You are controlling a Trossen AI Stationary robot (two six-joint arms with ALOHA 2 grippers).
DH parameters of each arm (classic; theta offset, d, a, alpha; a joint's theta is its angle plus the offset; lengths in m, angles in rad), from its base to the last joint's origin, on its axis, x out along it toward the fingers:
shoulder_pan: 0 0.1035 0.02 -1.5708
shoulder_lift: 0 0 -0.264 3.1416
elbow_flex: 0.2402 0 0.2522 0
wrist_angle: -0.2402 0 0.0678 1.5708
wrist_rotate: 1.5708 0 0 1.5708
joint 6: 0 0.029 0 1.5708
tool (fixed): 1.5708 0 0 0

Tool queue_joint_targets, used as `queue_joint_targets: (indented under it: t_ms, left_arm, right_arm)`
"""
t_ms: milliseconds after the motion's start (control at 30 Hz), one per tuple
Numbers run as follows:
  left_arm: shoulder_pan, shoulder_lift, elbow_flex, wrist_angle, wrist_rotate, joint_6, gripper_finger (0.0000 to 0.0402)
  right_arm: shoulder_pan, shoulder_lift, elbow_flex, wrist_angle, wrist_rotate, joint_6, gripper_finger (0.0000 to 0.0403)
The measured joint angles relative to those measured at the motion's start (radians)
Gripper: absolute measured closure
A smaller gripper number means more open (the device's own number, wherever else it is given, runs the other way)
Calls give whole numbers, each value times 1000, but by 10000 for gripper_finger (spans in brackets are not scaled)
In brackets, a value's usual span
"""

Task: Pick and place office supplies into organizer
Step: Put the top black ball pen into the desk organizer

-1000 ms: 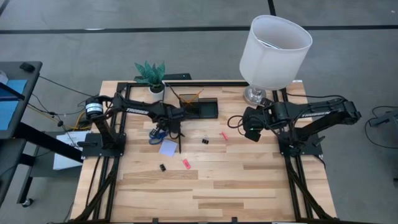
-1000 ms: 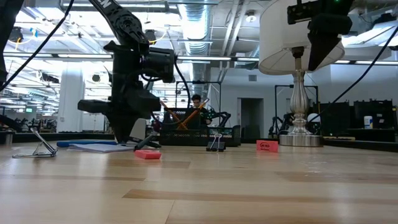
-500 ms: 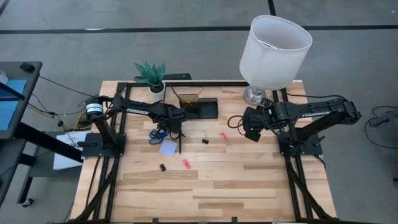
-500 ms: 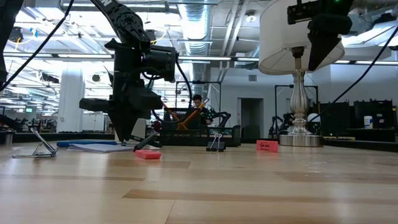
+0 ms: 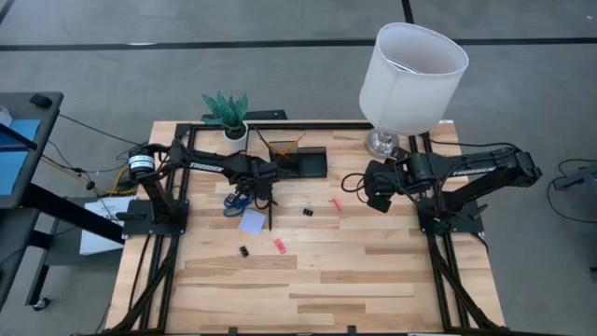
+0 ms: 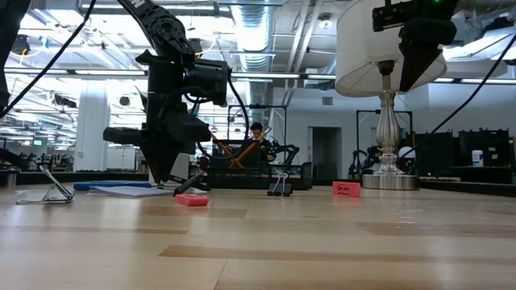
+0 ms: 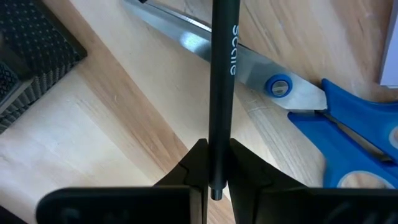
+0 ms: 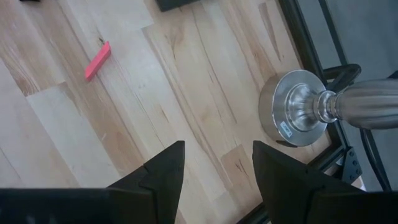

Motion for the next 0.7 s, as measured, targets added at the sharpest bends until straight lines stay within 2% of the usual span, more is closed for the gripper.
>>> queue_joint_targets:
  t_ms: [700]
  left_arm:
    - [0, -1, 0, -26, -5, -16, 380]
  right_arm:
    - [0, 0, 0, 0, -1, 0, 221]
